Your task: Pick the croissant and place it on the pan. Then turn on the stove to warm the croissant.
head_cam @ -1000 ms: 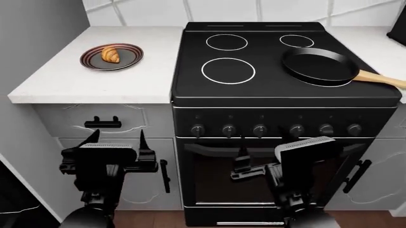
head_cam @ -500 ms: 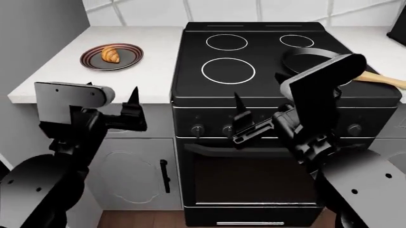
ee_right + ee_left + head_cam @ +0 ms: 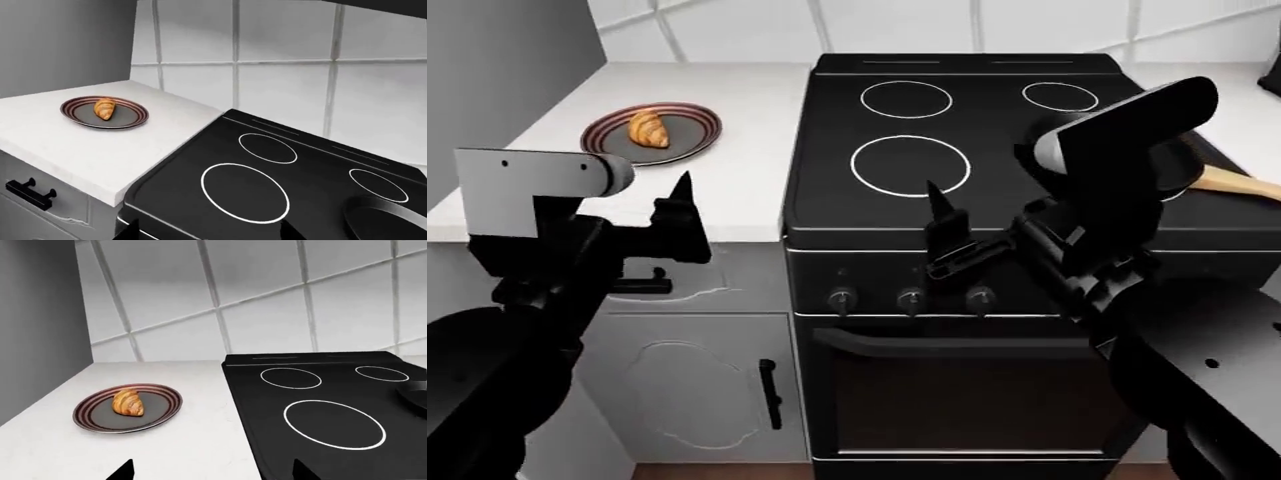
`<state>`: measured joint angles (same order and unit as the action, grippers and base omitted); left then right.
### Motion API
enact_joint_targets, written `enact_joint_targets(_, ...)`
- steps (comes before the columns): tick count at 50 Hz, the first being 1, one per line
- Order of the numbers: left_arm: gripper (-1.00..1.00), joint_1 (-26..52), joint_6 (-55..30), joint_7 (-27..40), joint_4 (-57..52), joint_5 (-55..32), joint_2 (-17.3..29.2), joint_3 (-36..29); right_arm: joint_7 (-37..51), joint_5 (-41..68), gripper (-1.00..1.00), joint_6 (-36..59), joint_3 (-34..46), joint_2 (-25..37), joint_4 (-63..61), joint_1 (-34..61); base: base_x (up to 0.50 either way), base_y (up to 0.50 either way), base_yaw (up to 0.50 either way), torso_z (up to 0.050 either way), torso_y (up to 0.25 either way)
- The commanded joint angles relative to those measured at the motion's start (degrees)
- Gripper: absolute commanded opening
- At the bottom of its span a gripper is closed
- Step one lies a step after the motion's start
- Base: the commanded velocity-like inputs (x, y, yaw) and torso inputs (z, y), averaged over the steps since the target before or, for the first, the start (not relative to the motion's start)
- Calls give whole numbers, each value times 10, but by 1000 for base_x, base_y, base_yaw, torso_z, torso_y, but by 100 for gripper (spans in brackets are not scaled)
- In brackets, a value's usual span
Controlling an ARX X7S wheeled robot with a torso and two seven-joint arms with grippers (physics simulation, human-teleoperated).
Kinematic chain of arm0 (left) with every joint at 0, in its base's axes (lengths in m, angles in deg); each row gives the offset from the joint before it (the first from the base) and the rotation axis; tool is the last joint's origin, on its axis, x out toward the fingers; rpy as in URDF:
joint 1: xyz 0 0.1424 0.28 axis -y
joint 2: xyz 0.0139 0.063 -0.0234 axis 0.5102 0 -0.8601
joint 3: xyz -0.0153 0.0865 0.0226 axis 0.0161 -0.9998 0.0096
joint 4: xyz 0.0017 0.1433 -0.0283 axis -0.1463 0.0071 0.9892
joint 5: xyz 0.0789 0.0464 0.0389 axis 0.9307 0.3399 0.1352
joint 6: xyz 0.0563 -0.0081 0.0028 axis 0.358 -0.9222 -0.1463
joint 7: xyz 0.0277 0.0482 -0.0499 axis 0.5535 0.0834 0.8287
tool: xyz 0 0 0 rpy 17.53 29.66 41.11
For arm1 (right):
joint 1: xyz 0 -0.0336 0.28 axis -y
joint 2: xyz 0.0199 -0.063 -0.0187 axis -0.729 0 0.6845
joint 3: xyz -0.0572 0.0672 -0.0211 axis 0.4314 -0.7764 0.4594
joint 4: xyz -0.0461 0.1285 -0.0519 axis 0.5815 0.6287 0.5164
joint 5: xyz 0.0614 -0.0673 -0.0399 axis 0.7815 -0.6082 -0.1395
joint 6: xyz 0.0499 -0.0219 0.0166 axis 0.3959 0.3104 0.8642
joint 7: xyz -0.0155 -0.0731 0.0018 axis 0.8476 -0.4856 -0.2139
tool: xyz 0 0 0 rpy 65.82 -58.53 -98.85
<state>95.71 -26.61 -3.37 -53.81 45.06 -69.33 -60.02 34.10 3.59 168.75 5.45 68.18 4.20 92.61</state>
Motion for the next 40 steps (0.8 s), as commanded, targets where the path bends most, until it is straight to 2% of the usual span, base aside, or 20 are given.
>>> enact_joint_targets(1, 100, 10, -13, 26, 16, 11, -1, -2, 17, 27, 100, 5, -12, 0, 14, 11, 500, 0, 0, 0, 0)
enact_joint_targets(18, 100, 44, -28, 62, 44, 39, 7, -29, 38, 49, 100, 5, -12, 10, 17, 18, 500, 0, 0, 0, 0)
enact_joint_targets(40, 100, 54, -37, 70, 45, 30, 8, -20, 74, 96, 100, 7, -13, 15, 28, 31, 500, 0, 0, 0, 1)
